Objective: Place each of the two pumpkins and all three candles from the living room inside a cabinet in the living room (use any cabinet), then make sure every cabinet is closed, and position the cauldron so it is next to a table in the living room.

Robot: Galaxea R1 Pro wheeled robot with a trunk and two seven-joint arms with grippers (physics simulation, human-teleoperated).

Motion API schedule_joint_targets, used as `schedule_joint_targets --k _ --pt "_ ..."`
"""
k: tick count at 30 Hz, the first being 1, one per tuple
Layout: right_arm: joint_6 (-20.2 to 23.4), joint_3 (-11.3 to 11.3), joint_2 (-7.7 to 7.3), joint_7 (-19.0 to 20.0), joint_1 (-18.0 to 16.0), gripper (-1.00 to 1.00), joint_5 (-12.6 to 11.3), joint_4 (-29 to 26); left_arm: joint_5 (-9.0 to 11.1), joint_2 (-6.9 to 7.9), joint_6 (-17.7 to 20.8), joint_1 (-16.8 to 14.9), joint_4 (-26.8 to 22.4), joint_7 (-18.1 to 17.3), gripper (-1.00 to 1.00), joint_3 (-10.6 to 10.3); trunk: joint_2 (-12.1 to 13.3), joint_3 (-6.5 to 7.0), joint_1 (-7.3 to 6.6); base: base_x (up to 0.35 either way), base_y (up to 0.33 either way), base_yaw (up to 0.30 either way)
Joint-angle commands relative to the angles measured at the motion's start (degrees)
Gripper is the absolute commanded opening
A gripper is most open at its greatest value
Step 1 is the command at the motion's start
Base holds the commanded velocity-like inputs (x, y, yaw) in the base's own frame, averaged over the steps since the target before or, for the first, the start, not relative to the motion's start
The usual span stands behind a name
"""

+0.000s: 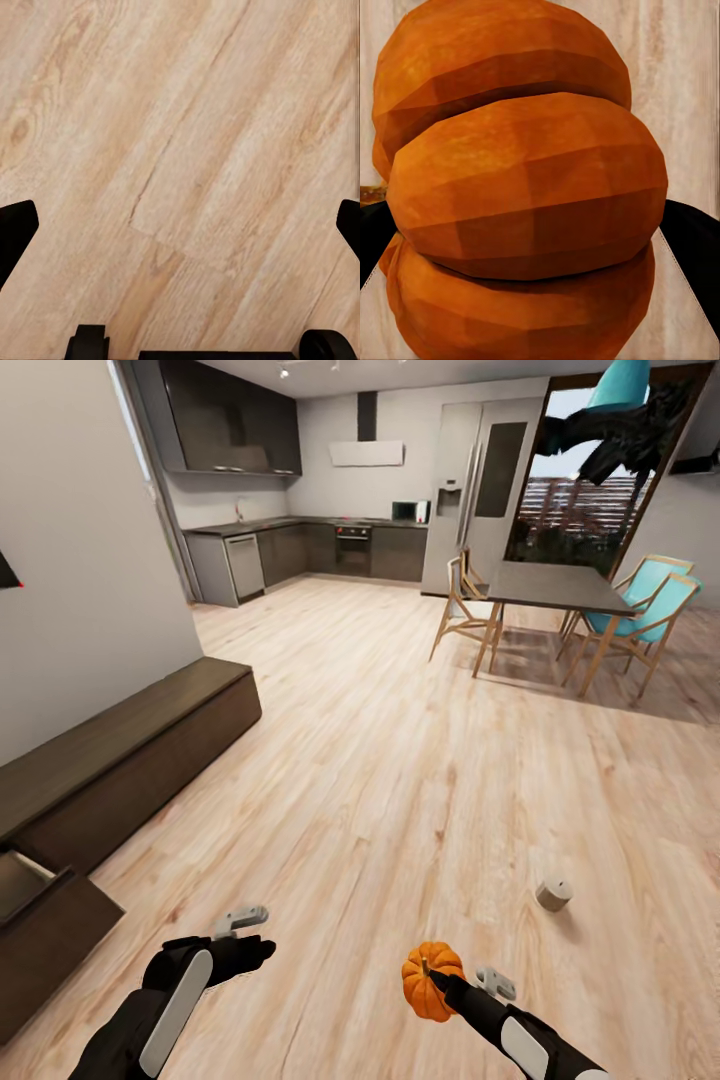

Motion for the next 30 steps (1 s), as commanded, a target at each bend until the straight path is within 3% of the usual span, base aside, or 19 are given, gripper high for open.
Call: schedule_joint_targets --k 1,30 --pt "0.2 0.1 -0.03 0.1 -0.1 -1.0 -0.5 0.0 0.6 0.06 0.1 0.0 -0.1 0.6 1.0 -0.1 0.0 -0.09 0.02 0.256 0.0 -0.257" --pt "-1.3 0.1 -0.46 0.2 -0.1 -1.0 -0.5 -0.1 0.6 0.17 0.1 0.0 0.0 0.6 1.0 -0.1 0.0 -1.36 0.02 0.318 0.02 -0.258"
